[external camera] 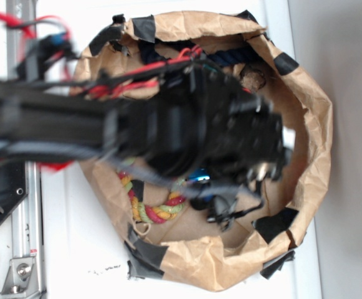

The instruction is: Grab the blue block.

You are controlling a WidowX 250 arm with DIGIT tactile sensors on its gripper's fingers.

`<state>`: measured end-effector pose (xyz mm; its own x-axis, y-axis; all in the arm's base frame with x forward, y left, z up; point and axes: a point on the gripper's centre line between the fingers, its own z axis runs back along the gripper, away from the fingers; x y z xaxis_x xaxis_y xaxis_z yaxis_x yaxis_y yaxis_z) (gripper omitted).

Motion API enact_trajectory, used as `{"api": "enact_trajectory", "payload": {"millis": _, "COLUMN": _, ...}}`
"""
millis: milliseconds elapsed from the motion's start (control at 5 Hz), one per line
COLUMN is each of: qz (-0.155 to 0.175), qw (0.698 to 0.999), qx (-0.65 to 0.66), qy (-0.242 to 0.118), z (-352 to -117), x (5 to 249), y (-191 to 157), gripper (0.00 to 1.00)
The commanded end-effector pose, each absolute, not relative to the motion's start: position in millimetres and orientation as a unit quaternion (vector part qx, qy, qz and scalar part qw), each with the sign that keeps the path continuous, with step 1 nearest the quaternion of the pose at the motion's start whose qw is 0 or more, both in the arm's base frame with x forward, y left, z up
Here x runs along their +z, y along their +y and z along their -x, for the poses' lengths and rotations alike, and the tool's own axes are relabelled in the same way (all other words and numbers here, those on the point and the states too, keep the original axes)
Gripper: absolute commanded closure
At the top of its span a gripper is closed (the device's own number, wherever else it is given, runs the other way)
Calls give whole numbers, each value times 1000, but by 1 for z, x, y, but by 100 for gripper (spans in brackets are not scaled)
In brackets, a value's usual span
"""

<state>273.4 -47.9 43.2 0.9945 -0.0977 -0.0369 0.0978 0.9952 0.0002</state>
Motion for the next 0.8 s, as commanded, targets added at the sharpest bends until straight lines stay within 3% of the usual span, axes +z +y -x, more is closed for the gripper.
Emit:
{"api": "enact_trajectory", "payload": {"millis": 0, "qz": -13, "qw": 981, "qx": -115, "qy": -159, "z": -256, "x": 150, "y": -10, "gripper": 100}}
{"api": "enact_trajectory", "payload": {"millis": 200, "qz": -27, "qw": 979, "qx": -163, "qy": -119, "z": -260, "x": 178, "y": -8, "gripper": 100}}
{"api": "enact_trajectory", "payload": {"millis": 400, "qz": -37, "qw": 981, "qx": -166, "qy": -98, "z": -270, "x": 174, "y": -9, "gripper": 100}}
{"api": "enact_trajectory", "payload": {"millis": 600, "qz": -57, "qw": 987, "qx": -144, "qy": -45, "z": -276, "x": 162, "y": -14, "gripper": 95}}
